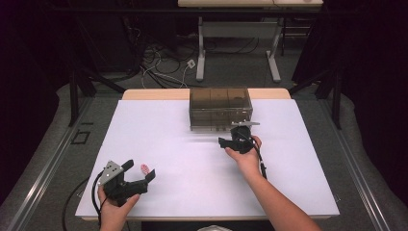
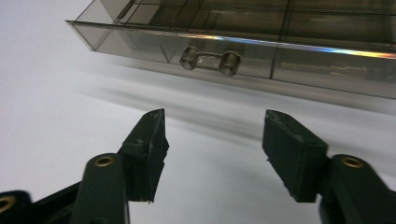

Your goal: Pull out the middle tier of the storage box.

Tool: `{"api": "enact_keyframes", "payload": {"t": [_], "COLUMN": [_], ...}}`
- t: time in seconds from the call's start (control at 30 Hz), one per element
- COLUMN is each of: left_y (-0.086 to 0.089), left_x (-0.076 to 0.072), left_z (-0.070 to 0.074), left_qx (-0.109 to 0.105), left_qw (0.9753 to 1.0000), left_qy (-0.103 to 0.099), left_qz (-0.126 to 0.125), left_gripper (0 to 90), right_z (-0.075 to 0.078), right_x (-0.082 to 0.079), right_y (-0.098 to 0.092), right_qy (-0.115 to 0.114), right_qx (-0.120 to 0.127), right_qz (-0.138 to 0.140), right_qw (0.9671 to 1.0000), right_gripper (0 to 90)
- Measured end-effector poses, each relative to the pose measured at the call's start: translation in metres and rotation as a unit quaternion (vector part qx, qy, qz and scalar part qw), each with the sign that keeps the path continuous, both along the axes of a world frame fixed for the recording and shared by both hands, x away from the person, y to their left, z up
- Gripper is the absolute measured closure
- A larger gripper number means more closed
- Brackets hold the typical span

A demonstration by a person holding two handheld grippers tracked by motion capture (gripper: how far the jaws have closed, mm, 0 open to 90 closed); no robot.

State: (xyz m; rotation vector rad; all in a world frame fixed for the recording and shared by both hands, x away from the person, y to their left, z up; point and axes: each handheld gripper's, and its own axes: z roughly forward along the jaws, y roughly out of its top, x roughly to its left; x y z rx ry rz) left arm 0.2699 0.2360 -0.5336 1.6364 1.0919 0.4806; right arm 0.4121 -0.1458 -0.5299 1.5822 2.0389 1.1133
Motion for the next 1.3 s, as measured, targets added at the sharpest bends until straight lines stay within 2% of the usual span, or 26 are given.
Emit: {"api": "enact_keyframes", "payload": {"t": [0.13, 0.33, 0.43, 0.63, 0.7, 0.87, 1.0, 1.17, 1.3], "left_y": [0.0, 0.0, 0.0, 0.0, 0.0, 0.0, 0.0, 0.0, 0.0], "left_x": [0.0, 0.0, 0.0, 0.0, 0.0, 0.0, 0.0, 0.001, 0.0], "left_z": [0.0, 0.0, 0.0, -0.001, -0.001, -0.001, -0.001, -0.001, -0.001], "left_qx": [0.0, 0.0, 0.0, 0.0, -0.001, -0.001, -0.001, -0.001, -0.001], "left_qw": [1.0, 1.0, 1.0, 1.0, 1.0, 1.0, 1.0, 1.0, 1.0], "left_qy": [0.001, 0.001, 0.002, 0.002, 0.002, 0.002, 0.002, 0.002, 0.003], "left_qz": [0.0, 0.0, 0.0, 0.0, 0.0, 0.001, 0.001, 0.001, 0.001], "left_gripper": [3.9, 3.9, 3.9, 3.9, 3.9, 3.9, 3.9, 3.9, 3.9], "right_z": [0.003, 0.008, 0.011, 0.016, 0.018, 0.021, 0.023, 0.027, 0.031], "right_x": [0.0, 0.001, 0.001, 0.001, 0.001, 0.002, 0.003, 0.005, 0.007], "right_y": [0.0, -0.004, -0.005, -0.004, -0.003, -0.002, -0.003, -0.005, -0.007], "right_qy": [-0.003, -0.001, -0.008, -0.008, -0.01, -0.014, -0.01, 0.004, 0.005], "right_qx": [-0.005, -0.002, -0.007, -0.013, -0.022, -0.04, -0.04, -0.025, -0.025], "right_qz": [-0.005, -0.006, -0.007, -0.002, -0.005, -0.012, -0.015, -0.025, -0.028], "right_qw": [1.0, 1.0, 0.9999, 0.9999, 0.9997, 0.999, 0.999, 0.9994, 0.9993], "right_gripper": [30.0, 25.6, 23.0, 18.5, 15.3, 14.7, 14.7, 14.8, 14.8]}}
